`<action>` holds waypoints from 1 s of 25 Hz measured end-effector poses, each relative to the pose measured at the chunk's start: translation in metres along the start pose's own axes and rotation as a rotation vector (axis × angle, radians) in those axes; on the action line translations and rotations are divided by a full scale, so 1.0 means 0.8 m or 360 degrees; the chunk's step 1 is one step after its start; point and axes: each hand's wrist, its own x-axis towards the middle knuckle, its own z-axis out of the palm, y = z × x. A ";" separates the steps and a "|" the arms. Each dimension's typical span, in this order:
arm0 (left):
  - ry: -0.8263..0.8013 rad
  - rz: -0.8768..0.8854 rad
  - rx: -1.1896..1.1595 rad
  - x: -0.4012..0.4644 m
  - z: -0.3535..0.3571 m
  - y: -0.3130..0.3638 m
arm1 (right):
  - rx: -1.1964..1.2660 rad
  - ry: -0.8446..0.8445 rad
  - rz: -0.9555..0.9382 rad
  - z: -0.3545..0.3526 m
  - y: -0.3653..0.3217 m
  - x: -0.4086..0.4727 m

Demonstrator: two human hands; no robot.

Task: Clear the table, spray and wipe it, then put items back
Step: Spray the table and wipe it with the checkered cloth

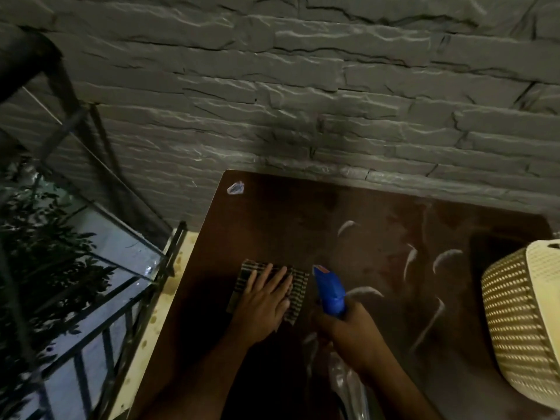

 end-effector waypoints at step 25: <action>0.0264 -0.0430 -0.0191 0.311 -0.065 -0.035 | 0.0147 0.0472 -0.0057 -0.060 -0.090 0.157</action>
